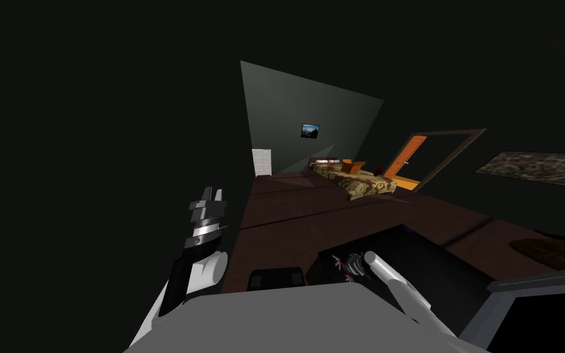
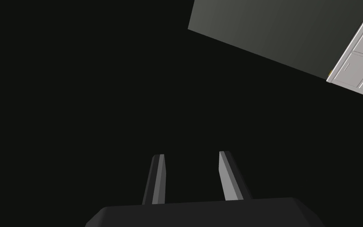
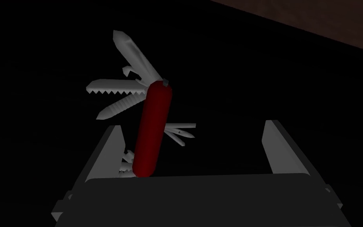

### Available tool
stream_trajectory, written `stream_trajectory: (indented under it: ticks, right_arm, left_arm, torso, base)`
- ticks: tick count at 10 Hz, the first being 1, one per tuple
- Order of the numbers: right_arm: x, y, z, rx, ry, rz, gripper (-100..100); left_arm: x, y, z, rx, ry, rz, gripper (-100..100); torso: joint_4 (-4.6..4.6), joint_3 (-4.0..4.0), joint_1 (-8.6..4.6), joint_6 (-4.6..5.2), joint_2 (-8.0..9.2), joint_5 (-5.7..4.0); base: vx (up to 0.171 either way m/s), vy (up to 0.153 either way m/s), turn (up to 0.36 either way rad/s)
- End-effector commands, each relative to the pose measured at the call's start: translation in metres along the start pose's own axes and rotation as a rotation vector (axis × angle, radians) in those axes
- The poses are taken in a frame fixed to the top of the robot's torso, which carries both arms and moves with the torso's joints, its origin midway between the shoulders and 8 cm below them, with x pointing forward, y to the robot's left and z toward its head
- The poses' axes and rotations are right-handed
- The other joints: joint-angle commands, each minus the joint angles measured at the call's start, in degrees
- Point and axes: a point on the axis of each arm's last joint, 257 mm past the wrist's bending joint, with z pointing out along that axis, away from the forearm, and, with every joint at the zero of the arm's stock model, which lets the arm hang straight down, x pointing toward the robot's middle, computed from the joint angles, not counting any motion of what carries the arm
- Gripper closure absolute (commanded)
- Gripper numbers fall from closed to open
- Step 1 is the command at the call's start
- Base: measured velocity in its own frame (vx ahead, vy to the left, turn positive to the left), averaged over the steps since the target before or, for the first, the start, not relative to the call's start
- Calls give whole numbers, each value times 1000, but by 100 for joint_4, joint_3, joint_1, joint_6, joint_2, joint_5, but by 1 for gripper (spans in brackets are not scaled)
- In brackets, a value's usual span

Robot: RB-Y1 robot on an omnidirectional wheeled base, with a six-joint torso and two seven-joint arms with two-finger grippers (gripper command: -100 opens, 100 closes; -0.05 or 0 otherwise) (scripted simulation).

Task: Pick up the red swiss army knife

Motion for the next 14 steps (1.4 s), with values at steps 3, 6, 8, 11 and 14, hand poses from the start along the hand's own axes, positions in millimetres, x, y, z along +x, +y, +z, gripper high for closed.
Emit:
stream_trajectory:
  ticks: [3, 6, 8, 11, 14]
  right_arm:
    - [-12, -20, 0, 98, -11, 102, -100]
    - [-21, -42, -4, 204, -19, 213, -100]
    - [-24, -49, -5, 234, -23, 244, -100]
    - [-27, -59, -8, 277, -28, 289, -100]
    - [-28, -61, -9, 283, -29, 295, 0]
  left_arm:
    - [0, 0, 0, 0, 0, 0, 0]
    - [0, 0, 0, 0, 0, 0, 0]
    - [0, 0, 0, 0, 0, 0, 0]
    - [0, 0, 0, 0, 0, 0, 0]
    - [0, 0, 0, 0, 0, 0, 0]
  torso:
    - [-1, -4, -5, -1, -7, -1]
    - [-1, -3, -1, 0, -6, -1]
    - [-1, -4, 1, 0, -6, 0]
    - [1, 2, 5, 0, 4, 1]
    - [1, 4, 7, -1, 7, 1]
  base:
    - [50, -30, -1]
    - [55, -25, -9]
    - [44, -21, -6]
    - [29, -13, -12]
    - [17, -6, -6]
